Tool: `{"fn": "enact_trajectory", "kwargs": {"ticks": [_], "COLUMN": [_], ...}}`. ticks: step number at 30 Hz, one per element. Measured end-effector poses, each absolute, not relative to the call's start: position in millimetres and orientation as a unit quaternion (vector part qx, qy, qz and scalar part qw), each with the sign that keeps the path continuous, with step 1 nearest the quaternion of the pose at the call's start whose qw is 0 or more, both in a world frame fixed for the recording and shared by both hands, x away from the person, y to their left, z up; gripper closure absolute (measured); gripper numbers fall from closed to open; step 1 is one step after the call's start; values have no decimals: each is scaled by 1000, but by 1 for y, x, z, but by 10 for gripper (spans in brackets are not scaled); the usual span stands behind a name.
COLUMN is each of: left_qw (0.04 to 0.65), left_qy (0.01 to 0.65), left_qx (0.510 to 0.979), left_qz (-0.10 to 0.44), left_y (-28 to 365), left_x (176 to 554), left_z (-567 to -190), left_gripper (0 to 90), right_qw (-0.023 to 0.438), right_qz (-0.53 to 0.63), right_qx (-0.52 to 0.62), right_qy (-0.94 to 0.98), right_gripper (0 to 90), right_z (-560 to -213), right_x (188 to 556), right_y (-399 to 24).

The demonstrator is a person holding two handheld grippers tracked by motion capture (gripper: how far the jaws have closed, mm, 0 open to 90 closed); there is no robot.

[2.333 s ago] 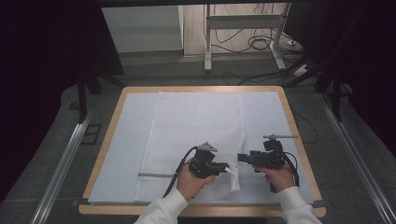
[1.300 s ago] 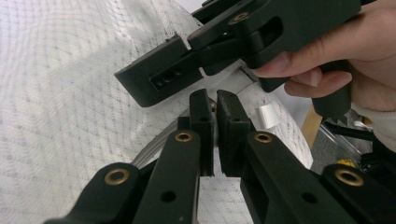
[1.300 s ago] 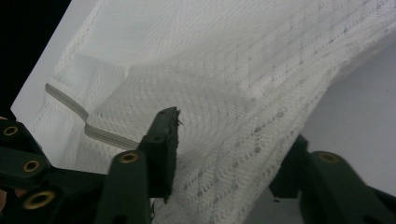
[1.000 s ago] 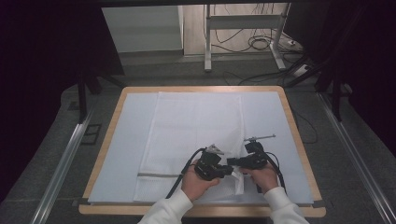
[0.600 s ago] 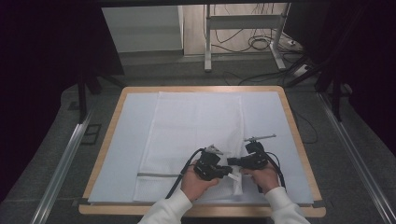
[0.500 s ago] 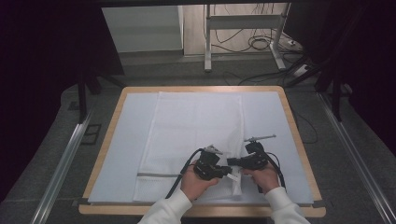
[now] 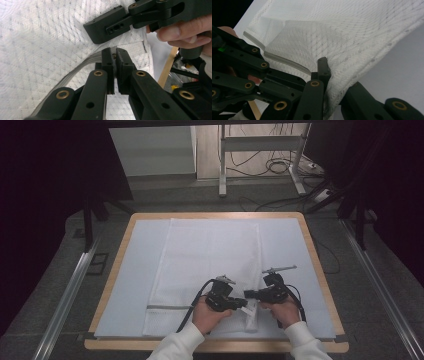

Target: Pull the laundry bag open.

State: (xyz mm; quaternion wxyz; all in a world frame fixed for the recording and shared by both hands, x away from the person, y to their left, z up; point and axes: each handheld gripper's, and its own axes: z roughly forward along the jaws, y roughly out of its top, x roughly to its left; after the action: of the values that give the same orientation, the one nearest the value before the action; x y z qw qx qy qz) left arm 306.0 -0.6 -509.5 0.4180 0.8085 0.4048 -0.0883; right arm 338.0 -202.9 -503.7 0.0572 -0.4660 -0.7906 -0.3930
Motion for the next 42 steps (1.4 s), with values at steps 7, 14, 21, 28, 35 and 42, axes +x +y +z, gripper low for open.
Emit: {"fn": "enact_trajectory", "kwargs": {"ticks": [7,14,21,28,35,42], "left_qw": [407,409,405,404,403,404], "left_qy": [405,406,408,418,421,424], "left_qx": [815,814,815,811,810,808], "left_qz": [-77,-81,-73,-69,-64,-65], "left_y": [-3,1,5,12,21,31], "left_x": [307,306,308,309,308,308], "left_z": [-513,-513,-514,-516,-517,-518], "left_gripper": [867,868,867,867,867,867], "right_qw": [56,56,52,50,49,50], "right_qz": [-391,-395,-397,-405,-409,-414], "right_qx": [-463,-463,-461,-463,-464,-463], "right_qy": [-794,-792,-792,-787,-784,-782], "right_gripper": [890,890,890,890,890,890], "right_z": [-504,-503,-503,-500,-500,-499], "right_x": [337,336,336,336,336,337], "right_y": [-203,-205,-205,-207,-208,-210]}}
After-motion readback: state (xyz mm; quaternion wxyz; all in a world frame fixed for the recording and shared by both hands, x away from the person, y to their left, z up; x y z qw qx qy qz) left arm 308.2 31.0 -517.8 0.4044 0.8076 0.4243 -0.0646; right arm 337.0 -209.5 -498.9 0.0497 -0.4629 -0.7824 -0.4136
